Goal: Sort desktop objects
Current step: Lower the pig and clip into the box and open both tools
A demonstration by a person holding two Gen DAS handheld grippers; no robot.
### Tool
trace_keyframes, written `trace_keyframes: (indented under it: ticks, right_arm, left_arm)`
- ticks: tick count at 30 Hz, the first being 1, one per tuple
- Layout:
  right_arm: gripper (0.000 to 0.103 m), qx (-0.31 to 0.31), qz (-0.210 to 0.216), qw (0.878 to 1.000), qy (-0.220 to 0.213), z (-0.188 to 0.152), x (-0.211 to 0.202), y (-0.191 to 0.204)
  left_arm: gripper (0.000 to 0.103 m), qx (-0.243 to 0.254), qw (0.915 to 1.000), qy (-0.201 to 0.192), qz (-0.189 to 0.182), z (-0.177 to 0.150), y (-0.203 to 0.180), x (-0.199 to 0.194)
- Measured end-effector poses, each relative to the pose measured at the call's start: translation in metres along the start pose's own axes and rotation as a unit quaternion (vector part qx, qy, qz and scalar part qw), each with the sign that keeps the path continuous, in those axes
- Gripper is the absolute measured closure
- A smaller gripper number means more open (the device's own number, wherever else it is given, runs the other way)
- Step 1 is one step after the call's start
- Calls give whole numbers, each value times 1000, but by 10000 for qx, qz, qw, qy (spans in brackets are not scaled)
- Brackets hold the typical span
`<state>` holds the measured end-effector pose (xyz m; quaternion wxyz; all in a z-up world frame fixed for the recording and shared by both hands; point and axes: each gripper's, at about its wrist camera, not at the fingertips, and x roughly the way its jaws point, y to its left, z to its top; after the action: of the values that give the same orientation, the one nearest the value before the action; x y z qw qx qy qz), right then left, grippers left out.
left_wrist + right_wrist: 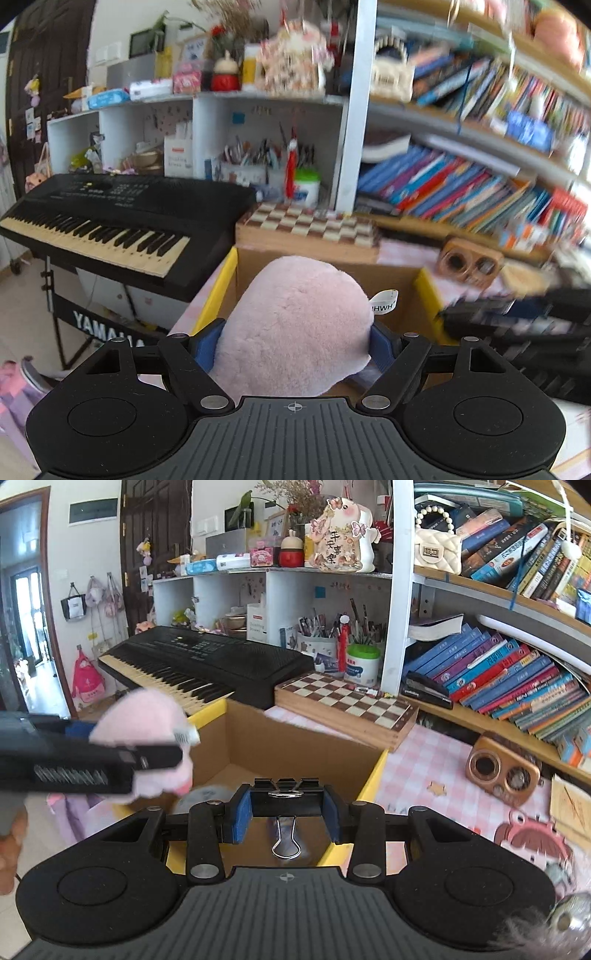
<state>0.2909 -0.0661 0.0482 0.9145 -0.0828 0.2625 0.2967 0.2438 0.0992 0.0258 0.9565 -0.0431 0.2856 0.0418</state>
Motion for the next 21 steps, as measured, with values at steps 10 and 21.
trace_keyframes:
  ticks: [10, 21]
  right_arm:
    - [66, -258, 383, 9972, 587, 22, 73, -12]
    - [65, -585, 621, 9839, 1571, 19, 137, -9]
  left_arm:
    - [20, 378, 9932, 1011, 438, -12, -5, 72]
    - [6, 968, 9890, 985, 525, -11, -23, 71]
